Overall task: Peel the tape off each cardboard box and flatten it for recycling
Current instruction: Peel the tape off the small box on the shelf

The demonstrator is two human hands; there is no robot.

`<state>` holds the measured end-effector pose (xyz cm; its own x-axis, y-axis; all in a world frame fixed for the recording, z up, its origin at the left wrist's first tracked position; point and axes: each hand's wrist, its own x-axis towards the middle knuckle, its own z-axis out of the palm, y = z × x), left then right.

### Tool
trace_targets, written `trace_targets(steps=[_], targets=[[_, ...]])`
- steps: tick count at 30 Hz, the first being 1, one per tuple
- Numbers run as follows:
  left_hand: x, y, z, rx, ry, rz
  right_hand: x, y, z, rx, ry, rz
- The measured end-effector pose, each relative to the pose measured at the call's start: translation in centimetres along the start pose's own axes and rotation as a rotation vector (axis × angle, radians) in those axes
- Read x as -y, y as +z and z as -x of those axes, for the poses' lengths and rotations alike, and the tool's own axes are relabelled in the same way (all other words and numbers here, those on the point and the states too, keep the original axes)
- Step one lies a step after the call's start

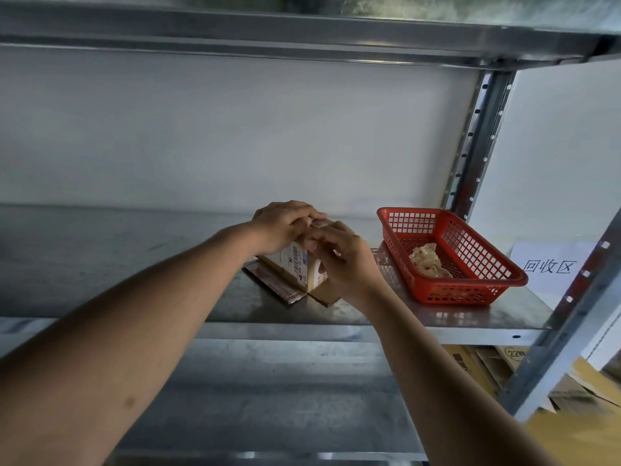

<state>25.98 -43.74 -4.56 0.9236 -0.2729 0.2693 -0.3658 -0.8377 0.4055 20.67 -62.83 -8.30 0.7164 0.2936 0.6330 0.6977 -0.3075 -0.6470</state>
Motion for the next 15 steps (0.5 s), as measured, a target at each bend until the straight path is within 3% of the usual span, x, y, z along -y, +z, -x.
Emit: trace_targets(steps=[4, 7, 10, 15], targets=[[0.04, 0.10, -0.06, -0.010, -0.007, -0.003, -0.16, 0.28, 0.61, -0.017, 0.059, -0.147], [0.12, 0.14, -0.33, 0.003, -0.012, -0.039, -0.36, 0.45, 0.47, -0.177, 0.168, -0.215], [0.00, 0.17, -0.52, 0.012, -0.017, -0.053, -0.06, 0.29, 0.06, -0.241, 0.209, -0.149], [-0.31, 0.01, -0.36, 0.026, -0.021, -0.076, 0.40, -0.02, -0.37, -0.236, 0.097, 0.096]])
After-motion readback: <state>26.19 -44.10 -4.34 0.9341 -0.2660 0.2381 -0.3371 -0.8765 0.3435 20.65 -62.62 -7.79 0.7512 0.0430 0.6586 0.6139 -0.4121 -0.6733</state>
